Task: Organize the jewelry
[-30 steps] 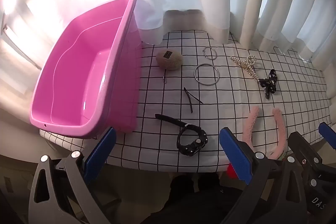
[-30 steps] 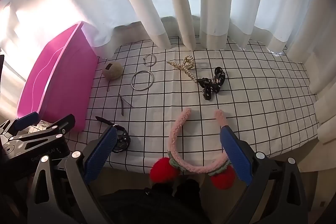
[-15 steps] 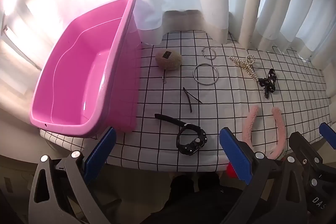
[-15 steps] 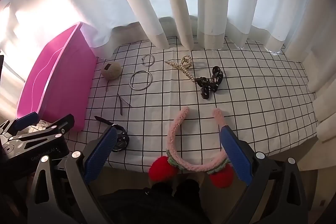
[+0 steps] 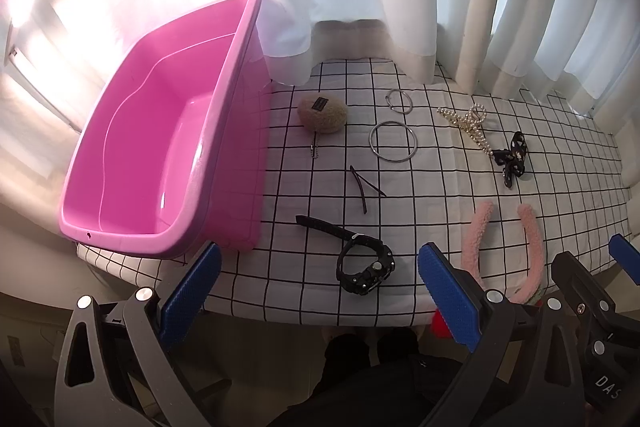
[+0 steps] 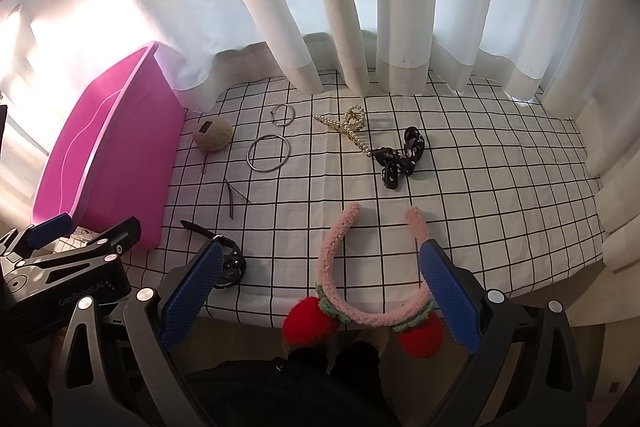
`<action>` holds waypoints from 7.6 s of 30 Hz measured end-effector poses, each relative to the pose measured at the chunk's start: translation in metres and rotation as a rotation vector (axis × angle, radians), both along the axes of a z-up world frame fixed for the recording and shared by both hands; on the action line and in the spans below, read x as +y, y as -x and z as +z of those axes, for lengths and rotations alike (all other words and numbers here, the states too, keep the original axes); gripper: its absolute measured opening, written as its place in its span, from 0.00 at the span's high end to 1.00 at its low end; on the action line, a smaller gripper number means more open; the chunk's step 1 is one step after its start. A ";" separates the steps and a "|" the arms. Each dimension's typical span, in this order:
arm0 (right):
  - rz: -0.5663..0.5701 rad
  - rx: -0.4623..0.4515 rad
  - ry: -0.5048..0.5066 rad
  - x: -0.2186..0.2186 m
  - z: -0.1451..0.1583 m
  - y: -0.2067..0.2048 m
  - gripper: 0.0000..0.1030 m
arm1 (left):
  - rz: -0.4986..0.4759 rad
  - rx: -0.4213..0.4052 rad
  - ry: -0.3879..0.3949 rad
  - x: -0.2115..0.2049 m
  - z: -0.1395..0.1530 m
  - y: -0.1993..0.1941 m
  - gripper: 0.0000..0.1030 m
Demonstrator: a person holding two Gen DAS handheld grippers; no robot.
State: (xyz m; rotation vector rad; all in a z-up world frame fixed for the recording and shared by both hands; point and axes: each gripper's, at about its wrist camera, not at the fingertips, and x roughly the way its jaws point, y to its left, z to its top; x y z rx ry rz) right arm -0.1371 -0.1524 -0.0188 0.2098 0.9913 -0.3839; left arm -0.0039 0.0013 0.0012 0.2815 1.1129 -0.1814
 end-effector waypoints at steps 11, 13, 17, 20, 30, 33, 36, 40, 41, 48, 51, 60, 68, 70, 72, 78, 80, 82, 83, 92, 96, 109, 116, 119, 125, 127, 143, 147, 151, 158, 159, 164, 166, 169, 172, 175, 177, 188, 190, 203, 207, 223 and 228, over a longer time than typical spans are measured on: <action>0.000 -0.001 -0.002 -0.001 0.000 0.002 0.09 | -0.001 0.001 0.001 0.000 0.000 0.000 0.06; 0.000 -0.003 -0.001 -0.001 0.001 0.002 0.09 | -0.001 0.000 0.002 0.000 0.000 0.000 0.06; 0.000 -0.004 0.002 -0.001 0.000 0.003 0.09 | -0.002 0.000 0.001 0.000 0.000 0.000 0.06; 0.002 -0.006 0.005 0.000 0.001 0.003 0.09 | -0.001 0.000 0.001 0.000 0.000 0.000 0.06; 0.003 -0.010 0.007 0.002 0.002 0.003 0.09 | 0.003 -0.004 0.004 0.004 0.002 0.000 0.06; 0.004 -0.009 0.005 0.002 0.003 0.003 0.09 | 0.003 -0.003 0.004 0.004 0.001 0.000 0.06; 0.004 -0.011 0.005 0.002 0.003 0.002 0.09 | 0.006 -0.004 0.005 0.005 0.002 -0.001 0.06; 0.005 -0.011 0.004 0.002 0.003 0.000 0.09 | 0.007 -0.005 0.006 0.006 0.003 -0.001 0.06; 0.005 -0.011 0.004 0.002 0.003 0.000 0.09 | 0.007 -0.005 0.006 0.007 0.003 -0.002 0.06; 0.005 -0.010 0.005 0.003 0.003 -0.001 0.09 | 0.010 0.000 0.008 0.008 0.002 -0.003 0.06; 0.005 -0.010 0.006 0.003 0.003 -0.001 0.09 | 0.012 -0.004 0.009 0.008 0.003 -0.003 0.06; 0.002 0.004 -0.031 -0.003 -0.005 -0.003 0.09 | 0.037 0.046 0.057 0.019 -0.009 -0.009 0.06; -0.032 0.006 -0.105 -0.021 -0.022 0.006 0.09 | 0.043 0.072 0.086 0.040 -0.035 -0.008 0.06; -0.037 0.015 -0.140 -0.027 -0.031 0.010 0.09 | 0.018 0.098 0.088 0.039 -0.046 -0.003 0.06; -0.047 0.035 -0.168 -0.034 -0.043 0.014 0.09 | -0.001 0.128 0.084 0.036 -0.060 0.001 0.06; -0.081 0.097 -0.214 -0.050 -0.080 0.030 0.09 | -0.048 0.185 0.113 0.026 -0.101 0.008 0.06; -0.083 0.126 -0.226 -0.055 -0.095 0.034 0.09 | -0.050 0.201 0.129 0.025 -0.116 0.008 0.06; -0.092 0.154 -0.224 -0.058 -0.110 0.037 0.09 | -0.047 0.209 0.138 0.024 -0.129 0.008 0.06; -0.094 0.166 -0.218 -0.060 -0.117 0.038 0.09 | -0.045 0.214 0.136 0.024 -0.135 0.007 0.06; -0.222 0.200 -0.189 -0.099 -0.159 0.040 0.09 | 0.021 0.201 0.155 0.026 -0.165 -0.004 0.06; -0.234 0.226 -0.152 -0.111 -0.171 0.036 0.09 | 0.022 0.191 0.149 0.021 -0.171 -0.011 0.06; -0.187 0.276 -0.044 -0.114 -0.186 0.029 0.09 | -0.034 0.187 0.151 -0.005 -0.195 -0.021 0.06; -0.182 0.266 -0.023 -0.115 -0.189 0.025 0.08 | -0.077 0.090 0.100 -0.023 -0.198 -0.015 0.05; -0.182 0.260 -0.018 -0.115 -0.191 0.024 0.08 | -0.077 0.051 0.110 -0.022 -0.198 -0.009 0.05; -0.181 0.264 -0.013 -0.113 -0.188 0.026 0.09 | -0.074 0.071 0.102 -0.019 -0.197 -0.009 0.06; -0.153 0.273 -0.002 -0.110 -0.186 0.023 0.10 | -0.068 0.087 0.099 -0.019 -0.196 -0.009 0.07; -0.082 0.213 -0.036 -0.099 -0.163 0.012 0.92 | -0.090 0.133 0.147 -0.020 -0.186 -0.016 0.39; -0.065 0.165 -0.033 -0.098 -0.152 0.010 0.92 | -0.091 0.109 0.183 -0.018 -0.175 -0.019 0.39; -0.040 0.106 -0.013 -0.095 -0.134 0.004 0.92 | -0.112 0.062 0.214 -0.019 -0.156 -0.016 0.39; -0.002 -0.002 0.026 -0.094 -0.095 -0.003 0.92 | -0.140 -0.028 0.259 -0.024 -0.117 -0.014 0.40; 0.001 -0.018 0.031 -0.094 -0.090 -0.004 0.92 | -0.143 -0.041 0.264 -0.025 -0.112 -0.015 0.40; 0.021 -0.088 0.065 -0.092 -0.058 -0.009 0.92 | -0.161 -0.118 0.291 -0.029 -0.078 -0.017 0.39; 0.030 -0.121 0.079 -0.091 -0.043 -0.012 0.92 | -0.166 -0.155 0.303 -0.030 -0.061 -0.017 0.39; 0.056 -0.170 0.107 -0.087 -0.017 -0.020 0.92 | -0.159 -0.201 0.337 -0.028 -0.036 -0.021 0.39; 0.097 -0.228 0.136 -0.078 0.011 -0.033 0.92 | -0.143 -0.255 0.349 -0.024 -0.010 -0.026 0.39; 0.146 -0.293 0.152 -0.064 0.038 -0.050 0.92 | -0.118 -0.323 0.361 -0.012 0.016 -0.032 0.39; 0.186 -0.335 0.155 -0.052 0.055 -0.066 0.92 | -0.097 -0.371 0.364 -0.002 0.033 -0.036 0.39; 0.502 -0.425 0.145 0.071 0.101 -0.184 0.92 | 0.142 -0.515 0.256 0.115 0.080 -0.086 0.39; 0.555 -0.410 0.136 0.098 0.097 -0.207 0.92 | 0.182 -0.504 0.214 0.136 0.072 -0.098 0.39; 0.701 -0.109 0.144 0.209 0.007 -0.307 0.92 | 0.374 -0.259 0.118 0.223 -0.017 -0.133 0.38; 0.684 -0.051 0.159 0.210 -0.012 -0.319 0.91 | 0.382 -0.216 0.118 0.229 -0.029 -0.140 0.37; 0.644 -0.053 0.320 0.211 -0.004 -0.324 0.36 | 0.379 -0.328 0.050 0.229 -0.005 -0.127 0.07; 0.623 -0.088 0.233 0.195 0.011 -0.301 0.36 | 0.363 -0.344 0.094 0.223 0.002 -0.112 0.07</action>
